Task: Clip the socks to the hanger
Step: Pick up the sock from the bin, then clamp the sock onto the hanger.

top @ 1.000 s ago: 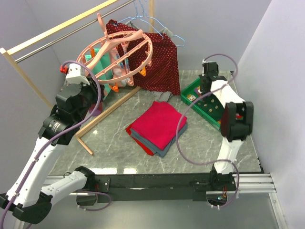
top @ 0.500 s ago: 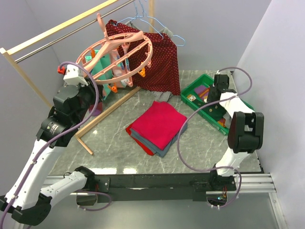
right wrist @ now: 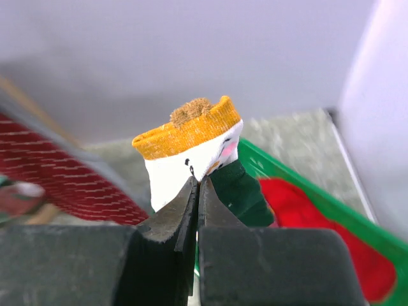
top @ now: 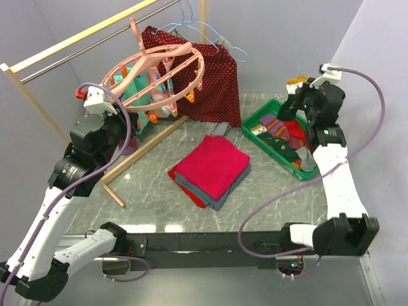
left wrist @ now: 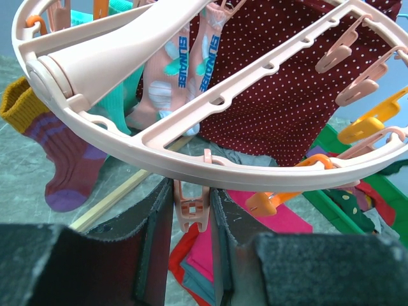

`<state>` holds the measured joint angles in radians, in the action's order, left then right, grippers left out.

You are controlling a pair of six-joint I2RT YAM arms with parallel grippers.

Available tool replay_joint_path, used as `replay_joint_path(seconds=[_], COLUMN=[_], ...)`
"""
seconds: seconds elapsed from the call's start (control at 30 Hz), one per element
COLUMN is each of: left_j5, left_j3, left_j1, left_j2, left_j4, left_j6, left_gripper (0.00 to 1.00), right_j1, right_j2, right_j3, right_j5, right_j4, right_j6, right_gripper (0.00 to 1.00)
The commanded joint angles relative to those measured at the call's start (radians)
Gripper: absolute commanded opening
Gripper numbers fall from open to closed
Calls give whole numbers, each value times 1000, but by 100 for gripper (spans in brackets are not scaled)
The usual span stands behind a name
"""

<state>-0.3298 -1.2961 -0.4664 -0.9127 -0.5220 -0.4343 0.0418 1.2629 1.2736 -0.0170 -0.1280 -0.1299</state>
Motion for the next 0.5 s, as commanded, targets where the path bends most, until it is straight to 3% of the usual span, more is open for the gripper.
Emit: replay_joint_path(seconds=[0.0,0.1,0.2,0.33,0.47], left_j5=[21,28,29,32,31], left_j3=[6,6,8,15,26], left_j1=[3,2,3,2,3], left_j2=[3,1,3,6,9], left_j4=[40,48,59,73,88], left_j6=[-12,-17,-20,-26,-29], left_gripper=[1,1,1,1,1], right_j1=[-8,-35,-114,-343,-508], right_j2=[-91,-137,-168,-175,-151], right_j3=[-52,-88,-140,-192,-313], right_j5=[240,432,521,580,629], right_j4=[122,180,247,286,496], right_j6=[-13,-75,-129,-146,-307], right_gripper=[0,0,0,0,0])
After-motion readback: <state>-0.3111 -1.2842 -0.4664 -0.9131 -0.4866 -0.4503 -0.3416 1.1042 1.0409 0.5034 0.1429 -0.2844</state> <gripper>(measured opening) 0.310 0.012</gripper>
